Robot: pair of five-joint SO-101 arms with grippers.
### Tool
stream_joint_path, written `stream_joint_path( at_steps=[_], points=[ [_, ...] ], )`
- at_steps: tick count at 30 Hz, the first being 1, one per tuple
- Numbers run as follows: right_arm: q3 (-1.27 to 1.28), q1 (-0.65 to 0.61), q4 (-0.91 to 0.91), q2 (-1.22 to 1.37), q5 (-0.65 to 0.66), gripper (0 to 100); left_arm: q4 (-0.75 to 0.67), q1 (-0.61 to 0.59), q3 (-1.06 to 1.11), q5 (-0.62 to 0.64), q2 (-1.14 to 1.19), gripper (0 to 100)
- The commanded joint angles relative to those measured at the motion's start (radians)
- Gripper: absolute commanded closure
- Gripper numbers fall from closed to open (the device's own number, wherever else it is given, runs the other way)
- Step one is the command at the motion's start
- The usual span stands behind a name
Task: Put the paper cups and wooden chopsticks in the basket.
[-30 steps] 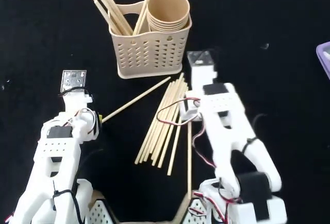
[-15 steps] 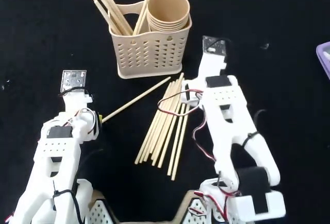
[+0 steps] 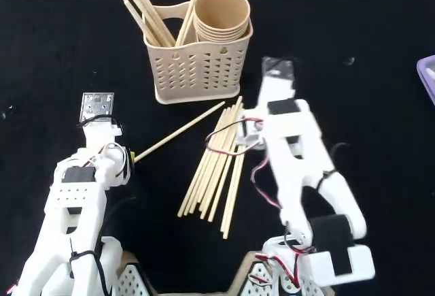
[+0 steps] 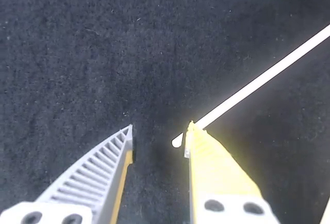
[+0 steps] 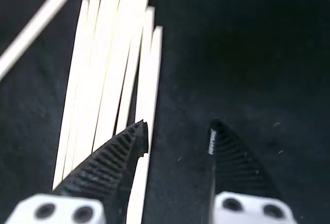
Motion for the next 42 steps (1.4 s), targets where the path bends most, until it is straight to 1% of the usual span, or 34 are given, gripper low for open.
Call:
stream_joint_path(
  at_steps=[1,4,12,16,20,22,24,26,28,31,36,39,42],
  points=[
    [-0.022,-0.097,0.011,0.018,-0.008,81.2,-0.015,0.002,-0.008,0.003,0.003,83],
    [-0.019,-0.138,-0.029,0.065,-0.008,81.1,-0.015,0.002,-0.008,0.003,0.003,83],
    [-0.021,-0.084,-0.109,0.232,-0.005,81.1,-0.015,0.001,-0.008,0.003,0.003,83],
    [-0.039,-0.077,-0.091,0.252,0.051,81.3,-0.015,0.001,-0.008,0.003,0.003,83],
    [-0.042,-0.074,-0.071,0.255,0.063,81.6,-0.015,0.001,-0.008,0.003,0.003,83],
    [-0.033,-0.072,-0.071,0.255,0.112,85.2,-0.015,0.001,-0.008,0.003,0.003,83],
    [-0.025,-0.072,-0.071,0.252,0.158,92.6,-0.015,0.001,-0.008,0.003,0.003,83],
    [-0.021,-0.071,-0.071,0.248,0.172,99.1,-0.015,0.001,-0.008,0.003,0.003,83],
    [-0.019,-0.071,-0.071,0.248,0.172,97.6,-0.015,0.001,-0.008,0.003,0.003,83],
    [-0.019,-0.071,-0.069,0.248,0.173,98.8,-0.015,0.001,-0.008,0.002,0.003,83],
    [-0.022,-0.069,-0.017,0.225,0.178,98.8,-0.015,0.001,-0.008,0.002,0.003,83],
    [-0.021,-0.031,0.002,0.160,0.204,98.8,-0.015,0.001,-0.008,0.002,0.003,83],
    [-0.024,0.061,-0.002,0.074,0.256,98.8,-0.015,0.001,-0.008,0.002,0.003,83]
  ],
)
